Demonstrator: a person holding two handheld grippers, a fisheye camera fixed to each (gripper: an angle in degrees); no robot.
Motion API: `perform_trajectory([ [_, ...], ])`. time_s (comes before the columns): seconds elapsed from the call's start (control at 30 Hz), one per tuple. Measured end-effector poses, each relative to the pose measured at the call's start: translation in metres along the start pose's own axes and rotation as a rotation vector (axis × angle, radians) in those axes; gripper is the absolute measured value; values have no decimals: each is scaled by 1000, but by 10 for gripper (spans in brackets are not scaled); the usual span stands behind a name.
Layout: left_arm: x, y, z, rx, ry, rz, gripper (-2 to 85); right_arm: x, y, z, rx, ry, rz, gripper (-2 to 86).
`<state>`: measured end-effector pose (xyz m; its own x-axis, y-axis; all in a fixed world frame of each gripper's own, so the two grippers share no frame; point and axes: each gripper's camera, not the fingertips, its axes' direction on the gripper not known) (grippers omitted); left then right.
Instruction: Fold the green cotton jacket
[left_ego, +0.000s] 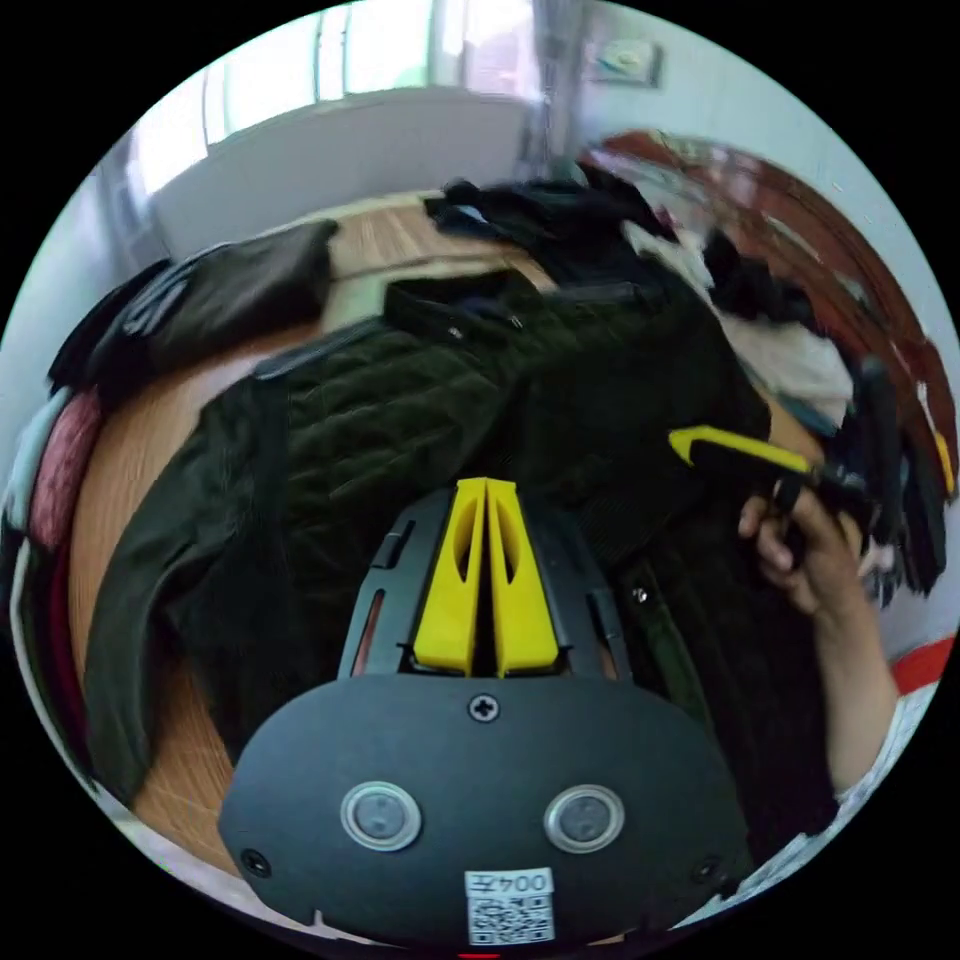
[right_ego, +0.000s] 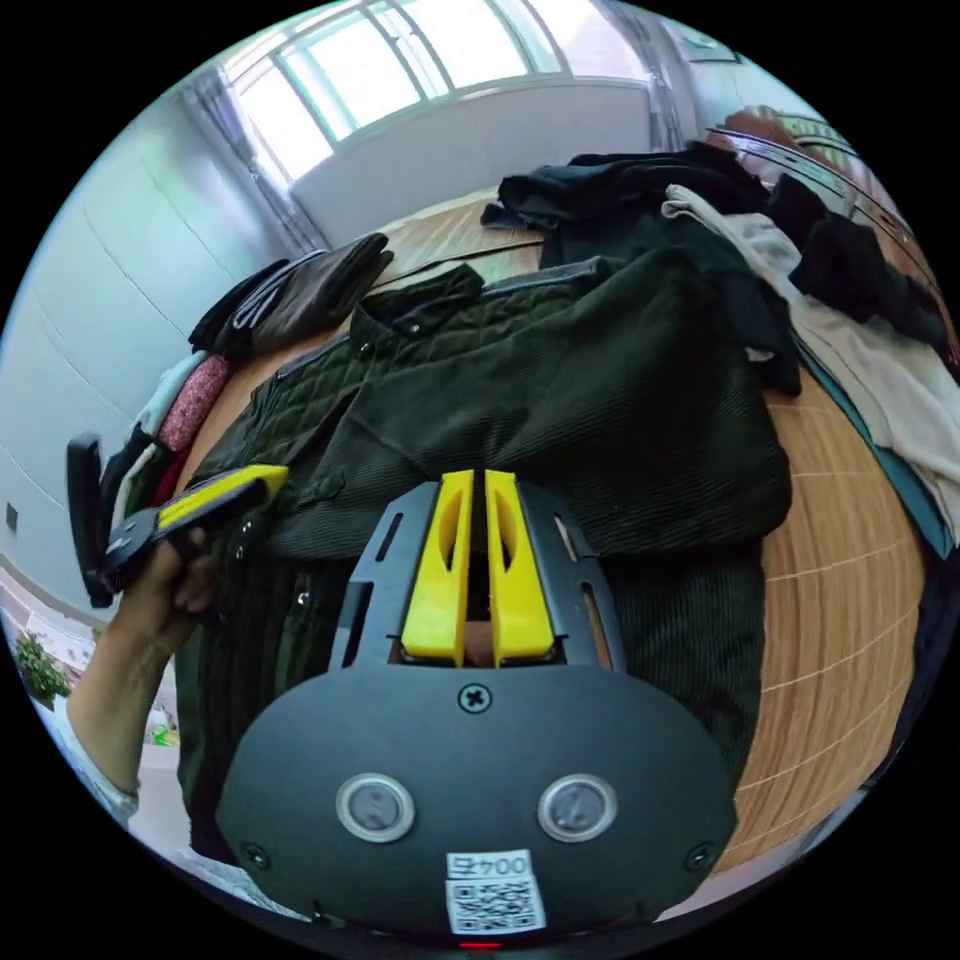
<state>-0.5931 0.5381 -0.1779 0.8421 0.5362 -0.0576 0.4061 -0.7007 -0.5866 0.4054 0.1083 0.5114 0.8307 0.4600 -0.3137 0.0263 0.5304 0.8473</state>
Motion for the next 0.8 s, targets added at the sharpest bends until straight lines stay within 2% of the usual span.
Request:
perform_trajectory([
  [0.07,-44,17,-83,215,29,-178,7,10,2,-3,51,-30,45,-1],
  [0.2,-143,98,-185,323,29,-533,23,19,0,1,50,-75,54,-6],
  [0.27,-221,195,-241,435,88,-883,42,19,-1,4,47,-64,50,-7],
  [0.3,-238,221,-253,465,110,-962,44,18,-1,4,50,-60,47,-7],
  [0.37,-289,318,-295,666,216,-1204,51,18,-1,5,54,-49,39,-7],
  [0.43,-310,372,-318,802,244,-1333,59,20,-3,7,48,-44,41,-7],
  [0.53,-330,407,-336,851,223,-1422,91,25,-4,8,48,-39,55,-7],
  [0.63,-344,412,-326,831,299,-1514,126,30,-5,9,46,-40,61,-7],
  [0.8,-345,401,-319,783,270,-1537,129,38,-7,8,42,-47,71,-7],
])
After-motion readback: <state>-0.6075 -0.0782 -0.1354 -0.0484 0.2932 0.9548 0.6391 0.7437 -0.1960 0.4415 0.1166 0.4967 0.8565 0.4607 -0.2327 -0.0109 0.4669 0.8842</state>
